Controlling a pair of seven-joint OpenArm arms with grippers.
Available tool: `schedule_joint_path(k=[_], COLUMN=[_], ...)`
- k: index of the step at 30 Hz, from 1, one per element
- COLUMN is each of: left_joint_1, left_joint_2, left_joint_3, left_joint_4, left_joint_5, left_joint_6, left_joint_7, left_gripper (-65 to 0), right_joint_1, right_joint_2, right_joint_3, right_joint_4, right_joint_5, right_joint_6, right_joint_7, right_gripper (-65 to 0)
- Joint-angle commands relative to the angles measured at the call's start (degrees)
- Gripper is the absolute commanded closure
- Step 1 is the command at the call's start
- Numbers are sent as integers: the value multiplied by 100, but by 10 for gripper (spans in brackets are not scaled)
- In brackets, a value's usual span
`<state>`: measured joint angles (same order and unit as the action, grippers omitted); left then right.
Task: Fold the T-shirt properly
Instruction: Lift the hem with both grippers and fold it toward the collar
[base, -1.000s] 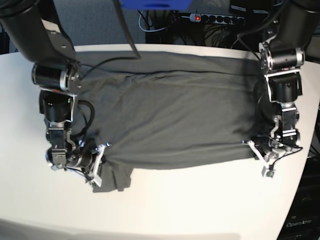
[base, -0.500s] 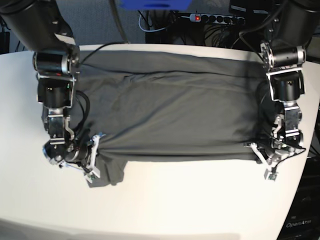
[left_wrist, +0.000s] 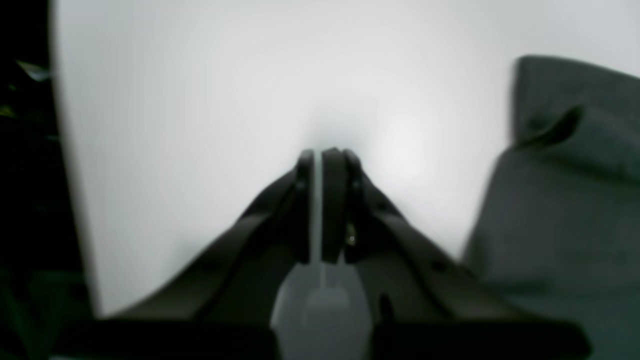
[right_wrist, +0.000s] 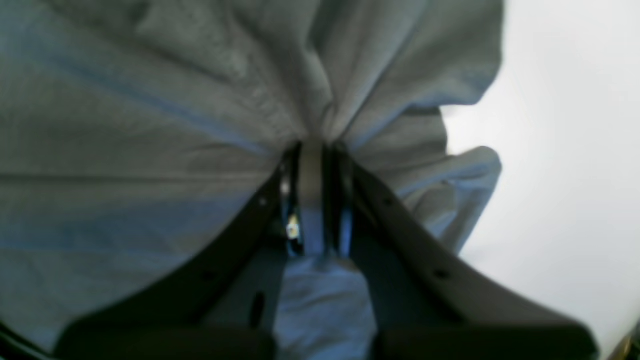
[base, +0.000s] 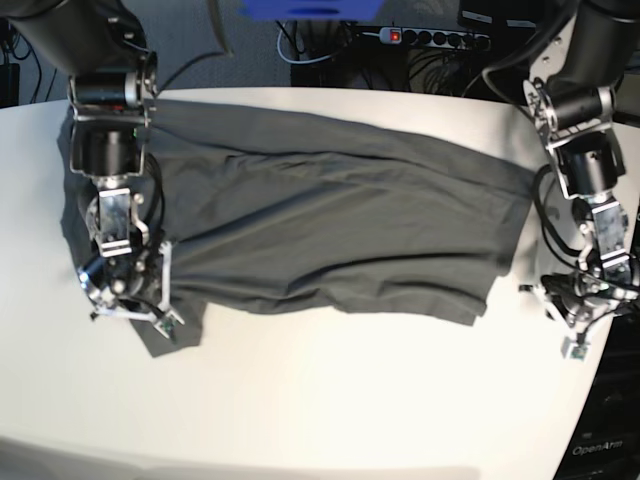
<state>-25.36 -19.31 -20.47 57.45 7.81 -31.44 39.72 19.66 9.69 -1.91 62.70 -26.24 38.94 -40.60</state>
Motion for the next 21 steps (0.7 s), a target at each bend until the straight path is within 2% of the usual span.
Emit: schedule_joint_path(k=[1,12,16,21], left_joint_1=[-35,545,730,677], left_joint_2=[-7,10,10,98], left_joint_3=[12,-23,-32,-15], left_joint_4=[343,1802,2101,2145], left_joint_5=[-82,-126,-126,-144], left_joint_6=[-60,-69,-69,-78], left_joint_7=[-21,630,630,559], left_gripper=[-25,-25,-25,-25], right_joint_1=[-63,-608,-687,-704], right_joint_2=[55,-24,-24,-24], right_joint_3=[11,2,-33,-385], right_joint_4=[100,996,1181,1181], right_joint_5=[-115,-396,-396,-396], right_joint_6=[106,106,106,106], right_joint_7=[-322,-279,-270,-270], right_gripper=[-7,-7,-7,-7])
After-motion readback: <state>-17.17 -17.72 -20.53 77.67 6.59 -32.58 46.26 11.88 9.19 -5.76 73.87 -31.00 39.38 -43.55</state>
